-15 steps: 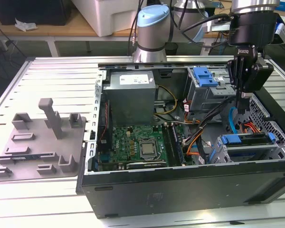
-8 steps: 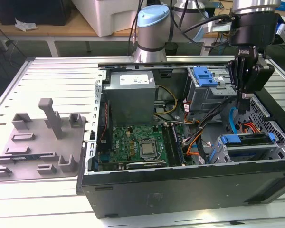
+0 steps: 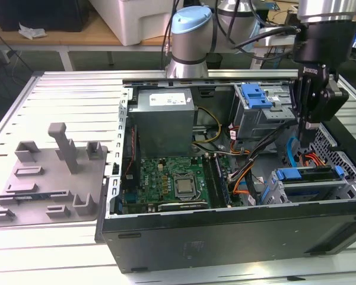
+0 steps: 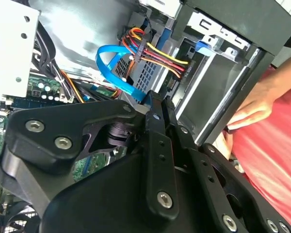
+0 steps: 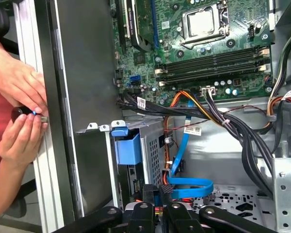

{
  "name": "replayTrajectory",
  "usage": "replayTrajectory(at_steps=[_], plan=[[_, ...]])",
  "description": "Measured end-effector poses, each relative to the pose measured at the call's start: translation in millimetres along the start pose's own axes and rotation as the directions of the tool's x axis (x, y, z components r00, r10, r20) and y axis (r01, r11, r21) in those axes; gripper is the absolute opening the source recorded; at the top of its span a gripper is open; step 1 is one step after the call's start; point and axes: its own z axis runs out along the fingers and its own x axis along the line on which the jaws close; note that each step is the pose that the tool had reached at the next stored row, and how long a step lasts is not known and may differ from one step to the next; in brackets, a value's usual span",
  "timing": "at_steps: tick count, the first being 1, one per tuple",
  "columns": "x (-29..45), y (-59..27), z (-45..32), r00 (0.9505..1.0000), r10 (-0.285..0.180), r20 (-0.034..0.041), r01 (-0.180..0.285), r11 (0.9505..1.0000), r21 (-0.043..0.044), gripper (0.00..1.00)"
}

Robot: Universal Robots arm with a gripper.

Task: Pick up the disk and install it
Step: 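Insert the second disk wire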

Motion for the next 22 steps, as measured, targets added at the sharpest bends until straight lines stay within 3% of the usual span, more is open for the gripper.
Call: replayTrajectory(at_steps=[2,3,10,15,22], plan=[[3.2,-0.9,1.4,0.9999,0.0,0.0103,0.0,1.0,-0.0009,0.16],[7.9,-2.1,3.6,0.9997,0.001,0.0234,-0.001,1.0,-0.0021,0.16],[23.5,-5.3,10.5,0.9976,0.003,0.0697,-0.003,1.0,-0.0064,0.16],[34.6,-7.3,15.1,0.9938,0.006,0.1107,-0.005,0.9999,-0.0103,0.16],[43.7,-9.0,19.1,0.9902,0.011,0.1394,-0.009,0.9999,-0.0145,0.16]])
